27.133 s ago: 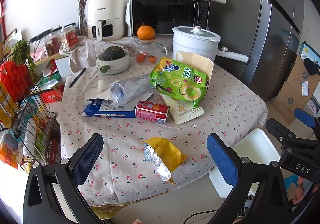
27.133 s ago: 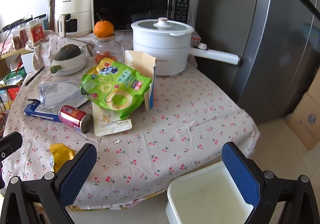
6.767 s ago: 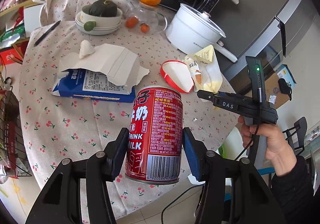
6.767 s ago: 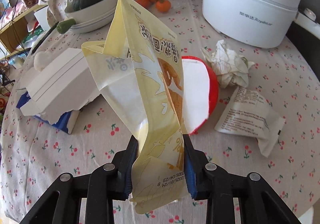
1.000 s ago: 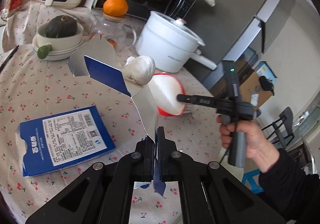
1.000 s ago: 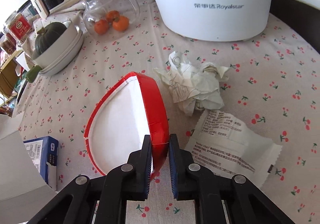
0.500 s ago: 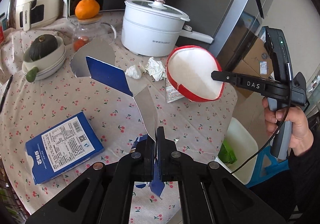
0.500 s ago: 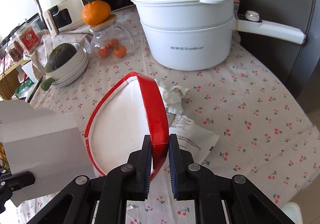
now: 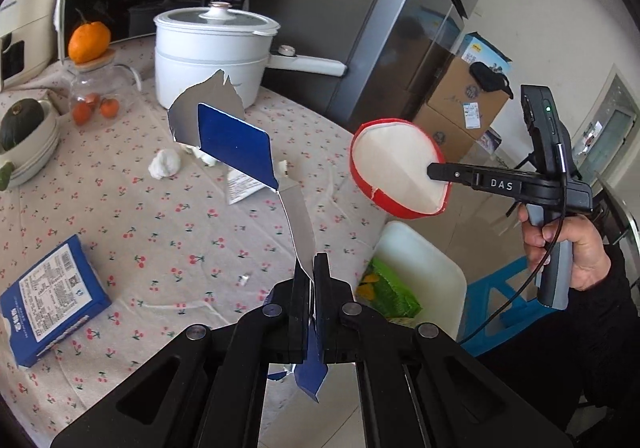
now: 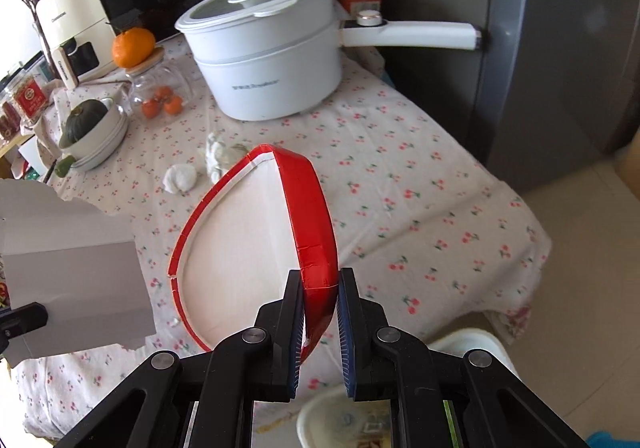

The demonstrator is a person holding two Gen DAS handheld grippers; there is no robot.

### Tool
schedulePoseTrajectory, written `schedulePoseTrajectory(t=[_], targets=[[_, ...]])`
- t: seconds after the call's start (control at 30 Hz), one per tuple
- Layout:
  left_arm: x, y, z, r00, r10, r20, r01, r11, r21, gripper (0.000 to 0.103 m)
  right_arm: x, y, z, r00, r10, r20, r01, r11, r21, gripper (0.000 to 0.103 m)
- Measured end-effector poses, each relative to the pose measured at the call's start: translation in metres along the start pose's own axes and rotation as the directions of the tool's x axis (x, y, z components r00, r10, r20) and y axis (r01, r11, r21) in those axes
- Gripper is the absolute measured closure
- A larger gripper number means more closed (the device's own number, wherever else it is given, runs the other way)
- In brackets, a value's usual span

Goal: Collect trash
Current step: 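Carry the lid and carton piece over the white bin with both grippers, then open both grippers to drop the lid and carton piece into the bin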

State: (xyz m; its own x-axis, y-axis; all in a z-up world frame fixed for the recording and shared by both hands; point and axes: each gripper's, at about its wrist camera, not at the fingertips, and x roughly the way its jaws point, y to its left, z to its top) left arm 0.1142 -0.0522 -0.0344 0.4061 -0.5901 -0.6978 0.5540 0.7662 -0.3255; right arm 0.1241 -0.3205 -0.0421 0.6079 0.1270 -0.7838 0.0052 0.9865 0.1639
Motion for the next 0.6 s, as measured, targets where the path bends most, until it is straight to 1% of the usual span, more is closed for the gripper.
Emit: schedulePoseTrajectory(t=[0.07,0.13,0.23,0.33,0.4,0.5,0.6], targets=[[0.012,-0.020,-0.002,0.998,-0.067,-0.016,0.067,0.998,0.014,0.102,-0.003,-0.018,-0.010,0.999,-0.029,-0.015,0.029,0.999,0.026,0.089],[0.028,-0.040,-0.005,0.991,-0.128,-0.039,0.130,0.991,0.031,0.102,-0.004,-0.035,-0.019,0.998,-0.060,-0.035,0.062,0.997,0.051,0.089],[0.052,-0.068,-0.010,0.980,-0.181,-0.080,0.186,0.980,0.067,0.102,-0.005,-0.061,-0.031,0.993,-0.098,-0.073,0.104,0.991,0.085,0.089],[0.078,-0.086,-0.015,0.965,-0.233,-0.123,0.242,0.968,0.061,0.102,-0.005,-0.081,-0.044,0.984,-0.146,-0.105,0.156,0.984,0.087,0.089],[0.091,-0.096,-0.019,0.956,-0.257,-0.141,0.267,0.962,0.053,0.102,-0.003,-0.094,-0.053,0.975,-0.174,-0.135,0.186,0.979,0.088,0.089],[0.112,-0.105,-0.023,0.938,-0.300,-0.171,0.307,0.951,0.018,0.102,0.000,-0.112,-0.063,0.966,-0.189,-0.179,0.210,0.972,0.107,0.089],[0.132,-0.113,-0.027,0.932,-0.294,-0.211,0.303,0.953,0.015,0.102,0.004,-0.124,-0.069,0.956,-0.206,-0.208,0.233,0.966,0.115,0.089]])
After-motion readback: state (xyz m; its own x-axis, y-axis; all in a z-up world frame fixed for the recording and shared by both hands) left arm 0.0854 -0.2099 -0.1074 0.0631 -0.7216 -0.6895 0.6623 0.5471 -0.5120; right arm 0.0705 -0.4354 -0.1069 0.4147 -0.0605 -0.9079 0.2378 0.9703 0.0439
